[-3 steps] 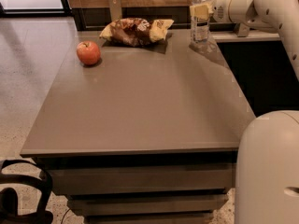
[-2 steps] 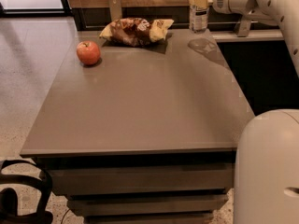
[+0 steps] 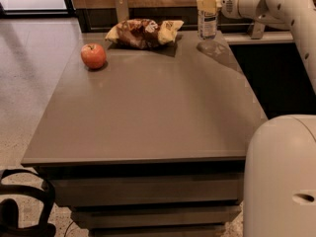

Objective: Move blue plastic bottle near brown chip bag

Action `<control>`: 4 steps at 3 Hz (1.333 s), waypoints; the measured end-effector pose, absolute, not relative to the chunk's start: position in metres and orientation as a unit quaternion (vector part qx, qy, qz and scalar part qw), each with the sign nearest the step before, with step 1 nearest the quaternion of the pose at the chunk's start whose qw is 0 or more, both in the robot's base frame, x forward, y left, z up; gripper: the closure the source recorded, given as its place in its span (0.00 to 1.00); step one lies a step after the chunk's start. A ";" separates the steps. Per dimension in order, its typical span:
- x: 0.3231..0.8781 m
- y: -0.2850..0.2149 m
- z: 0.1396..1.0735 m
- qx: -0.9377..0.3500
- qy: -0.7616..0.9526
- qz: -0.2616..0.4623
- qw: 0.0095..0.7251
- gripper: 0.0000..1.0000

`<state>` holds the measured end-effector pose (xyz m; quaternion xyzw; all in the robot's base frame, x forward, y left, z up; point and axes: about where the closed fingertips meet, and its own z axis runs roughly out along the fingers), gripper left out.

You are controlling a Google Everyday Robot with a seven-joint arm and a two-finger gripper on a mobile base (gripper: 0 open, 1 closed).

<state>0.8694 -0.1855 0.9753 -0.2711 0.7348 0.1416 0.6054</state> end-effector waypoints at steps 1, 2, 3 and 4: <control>0.870 -0.188 0.960 -0.265 0.745 0.147 0.595 1.00; 0.869 -0.193 0.946 -0.253 0.751 0.157 0.589 1.00; 0.869 -0.195 0.934 -0.242 0.756 0.166 0.585 1.00; 0.868 -0.196 0.925 -0.236 0.759 0.173 0.582 1.00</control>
Offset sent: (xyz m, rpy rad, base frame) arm -0.0053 -0.0188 -0.0424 0.0612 0.0817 -0.0309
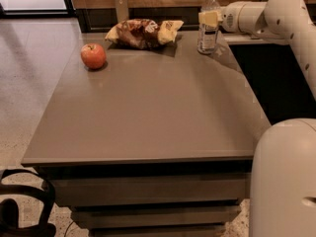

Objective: Move blue plastic bottle near brown chip bag

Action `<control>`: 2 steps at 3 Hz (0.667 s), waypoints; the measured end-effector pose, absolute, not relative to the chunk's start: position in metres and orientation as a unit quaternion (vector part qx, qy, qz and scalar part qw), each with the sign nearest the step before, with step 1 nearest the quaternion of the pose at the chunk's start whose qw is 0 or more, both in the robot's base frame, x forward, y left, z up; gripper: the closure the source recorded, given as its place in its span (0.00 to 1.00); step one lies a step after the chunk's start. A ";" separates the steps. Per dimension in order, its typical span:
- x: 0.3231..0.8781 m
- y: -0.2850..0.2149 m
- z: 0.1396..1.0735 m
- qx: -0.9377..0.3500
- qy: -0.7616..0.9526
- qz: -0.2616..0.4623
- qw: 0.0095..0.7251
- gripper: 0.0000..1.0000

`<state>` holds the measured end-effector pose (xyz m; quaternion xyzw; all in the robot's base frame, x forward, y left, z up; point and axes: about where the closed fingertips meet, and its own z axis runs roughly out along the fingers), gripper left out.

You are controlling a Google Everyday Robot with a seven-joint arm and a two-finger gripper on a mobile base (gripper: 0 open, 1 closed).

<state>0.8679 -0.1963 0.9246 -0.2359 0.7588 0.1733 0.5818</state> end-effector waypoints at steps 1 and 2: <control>0.867 -0.197 0.920 -0.235 0.760 0.177 0.579 0.82; 0.867 -0.197 0.922 -0.235 0.761 0.177 0.579 0.59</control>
Offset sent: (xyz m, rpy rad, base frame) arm -0.0010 -0.0007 -0.0054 0.0055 0.0088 0.0033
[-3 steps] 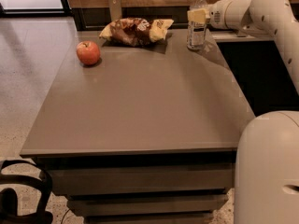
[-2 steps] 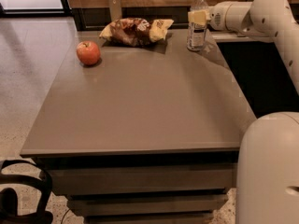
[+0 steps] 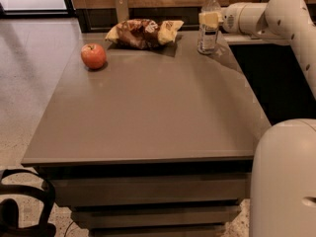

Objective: Move blue plastic bottle near brown chip bag

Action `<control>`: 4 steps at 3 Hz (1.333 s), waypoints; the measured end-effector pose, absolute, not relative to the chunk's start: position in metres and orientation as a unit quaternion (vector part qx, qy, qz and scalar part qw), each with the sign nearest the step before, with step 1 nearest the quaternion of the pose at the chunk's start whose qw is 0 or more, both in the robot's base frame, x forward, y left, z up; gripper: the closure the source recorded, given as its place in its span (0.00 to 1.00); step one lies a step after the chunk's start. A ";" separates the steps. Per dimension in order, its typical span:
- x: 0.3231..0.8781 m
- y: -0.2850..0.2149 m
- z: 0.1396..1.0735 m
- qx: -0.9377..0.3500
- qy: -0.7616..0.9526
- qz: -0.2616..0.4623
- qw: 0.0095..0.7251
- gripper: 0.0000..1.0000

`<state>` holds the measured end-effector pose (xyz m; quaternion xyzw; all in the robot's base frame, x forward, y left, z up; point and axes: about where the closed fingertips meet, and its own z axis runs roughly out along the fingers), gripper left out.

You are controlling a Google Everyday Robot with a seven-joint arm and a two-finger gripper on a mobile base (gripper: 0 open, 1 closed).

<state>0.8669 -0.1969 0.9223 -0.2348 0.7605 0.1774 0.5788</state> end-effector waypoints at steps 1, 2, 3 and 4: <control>0.867 -0.197 0.923 -0.235 0.761 0.177 0.579 0.36; 0.867 -0.197 0.923 -0.235 0.761 0.177 0.579 0.12; 0.868 -0.194 0.921 -0.236 0.761 0.179 0.578 0.00; 0.868 -0.194 0.921 -0.236 0.761 0.179 0.577 0.00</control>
Offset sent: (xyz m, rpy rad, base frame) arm 0.0000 0.0001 0.0009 0.0000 0.0001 0.0001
